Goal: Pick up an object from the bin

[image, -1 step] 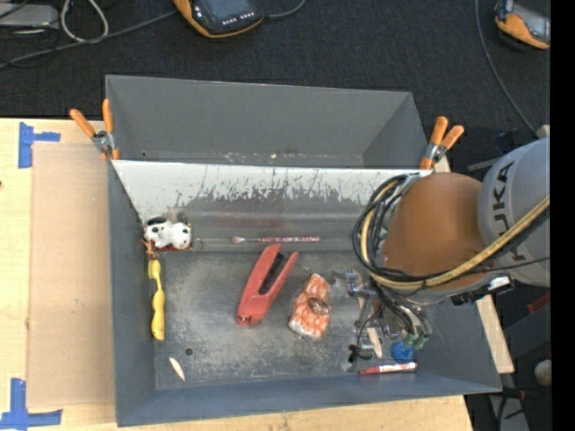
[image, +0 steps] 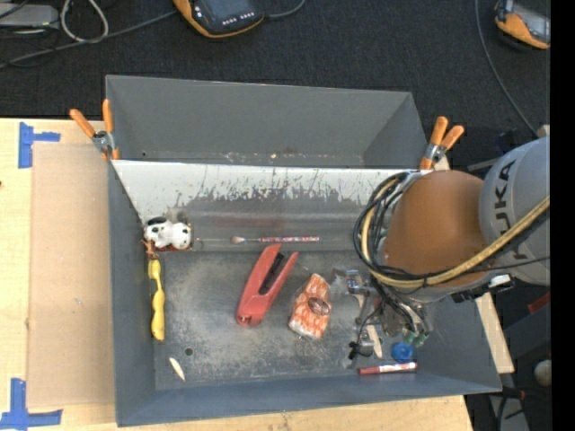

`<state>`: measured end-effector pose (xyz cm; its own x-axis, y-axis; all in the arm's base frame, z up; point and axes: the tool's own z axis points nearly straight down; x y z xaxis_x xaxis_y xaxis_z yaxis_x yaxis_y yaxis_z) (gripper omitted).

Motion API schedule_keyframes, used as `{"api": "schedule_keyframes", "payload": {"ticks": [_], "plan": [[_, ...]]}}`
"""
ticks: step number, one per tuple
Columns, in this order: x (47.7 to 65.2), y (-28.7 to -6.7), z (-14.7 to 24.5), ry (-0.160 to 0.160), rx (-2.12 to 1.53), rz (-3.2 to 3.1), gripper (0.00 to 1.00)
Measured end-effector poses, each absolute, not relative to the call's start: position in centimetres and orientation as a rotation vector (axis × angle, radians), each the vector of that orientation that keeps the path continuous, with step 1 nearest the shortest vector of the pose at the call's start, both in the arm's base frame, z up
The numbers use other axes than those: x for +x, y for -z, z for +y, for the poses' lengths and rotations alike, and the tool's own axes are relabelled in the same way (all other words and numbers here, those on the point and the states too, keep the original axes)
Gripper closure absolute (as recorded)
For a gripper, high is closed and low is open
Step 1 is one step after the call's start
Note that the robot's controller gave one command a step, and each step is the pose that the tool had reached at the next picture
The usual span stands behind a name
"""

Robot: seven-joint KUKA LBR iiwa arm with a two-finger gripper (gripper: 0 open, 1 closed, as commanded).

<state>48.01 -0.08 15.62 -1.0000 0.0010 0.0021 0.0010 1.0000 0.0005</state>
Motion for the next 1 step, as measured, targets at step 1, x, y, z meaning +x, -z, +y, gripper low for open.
{"api": "schedule_keyframes", "payload": {"ticks": [1], "plan": [[54.84,-10.46,3.45,0.001,0.089,-3.145,0.0]]}}
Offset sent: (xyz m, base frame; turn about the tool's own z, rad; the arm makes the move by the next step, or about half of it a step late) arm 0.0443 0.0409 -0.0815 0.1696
